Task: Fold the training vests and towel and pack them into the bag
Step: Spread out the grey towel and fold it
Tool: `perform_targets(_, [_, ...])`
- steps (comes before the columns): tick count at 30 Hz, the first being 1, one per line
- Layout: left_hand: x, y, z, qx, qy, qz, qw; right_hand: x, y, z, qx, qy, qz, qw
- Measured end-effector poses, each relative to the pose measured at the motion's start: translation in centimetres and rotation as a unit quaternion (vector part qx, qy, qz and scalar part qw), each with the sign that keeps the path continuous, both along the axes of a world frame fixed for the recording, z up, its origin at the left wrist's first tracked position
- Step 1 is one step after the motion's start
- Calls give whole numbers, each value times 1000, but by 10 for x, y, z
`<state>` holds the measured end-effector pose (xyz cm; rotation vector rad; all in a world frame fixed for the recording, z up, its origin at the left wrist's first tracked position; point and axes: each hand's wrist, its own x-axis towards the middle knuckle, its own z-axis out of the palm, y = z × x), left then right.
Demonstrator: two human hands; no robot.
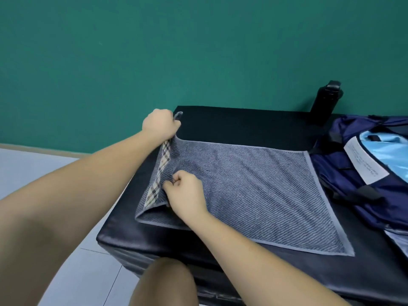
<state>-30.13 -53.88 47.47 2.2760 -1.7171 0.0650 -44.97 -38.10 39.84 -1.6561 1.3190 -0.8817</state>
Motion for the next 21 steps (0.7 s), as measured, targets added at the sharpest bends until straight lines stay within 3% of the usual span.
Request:
perform_targets(10, [-131, -16, 40, -29, 51, -69, 996, -158, 12, 18, 4, 22, -41, 999])
perform_targets(21, [-287, -41, 11, -6, 85, -148, 985, -288, 25, 7, 18, 10, -100, 995])
